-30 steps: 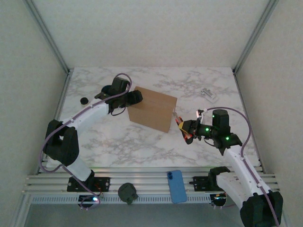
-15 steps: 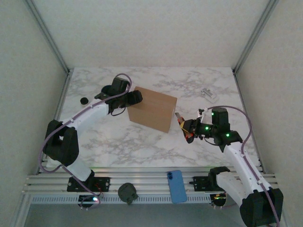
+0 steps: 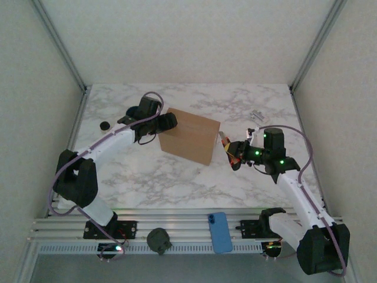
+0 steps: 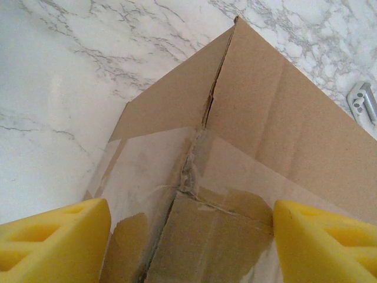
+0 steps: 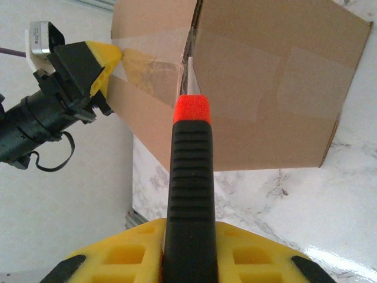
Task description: Unpack the express box
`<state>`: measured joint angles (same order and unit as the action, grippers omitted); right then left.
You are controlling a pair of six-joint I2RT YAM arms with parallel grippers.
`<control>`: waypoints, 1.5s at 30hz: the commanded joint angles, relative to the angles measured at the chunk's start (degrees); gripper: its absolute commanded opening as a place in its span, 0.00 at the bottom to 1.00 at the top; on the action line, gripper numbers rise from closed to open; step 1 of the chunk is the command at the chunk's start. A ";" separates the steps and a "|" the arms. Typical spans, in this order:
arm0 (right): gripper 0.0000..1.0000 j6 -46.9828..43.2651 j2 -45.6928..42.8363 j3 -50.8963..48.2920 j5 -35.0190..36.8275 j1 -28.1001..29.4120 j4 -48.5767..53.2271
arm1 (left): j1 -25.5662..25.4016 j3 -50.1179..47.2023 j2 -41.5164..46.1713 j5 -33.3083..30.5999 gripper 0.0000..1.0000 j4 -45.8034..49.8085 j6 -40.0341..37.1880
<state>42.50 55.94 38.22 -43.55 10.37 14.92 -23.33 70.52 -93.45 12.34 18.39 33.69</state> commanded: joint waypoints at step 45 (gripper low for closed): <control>0.00 4.34 3.80 -1.92 -2.93 -0.25 -11.09 | 0.09 -2.23 -1.69 -4.74 0.71 8.04 -0.12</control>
<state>46.33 60.07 37.10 -44.18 10.26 6.39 -23.33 70.52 -93.47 12.25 18.41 33.71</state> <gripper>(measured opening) 0.204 0.708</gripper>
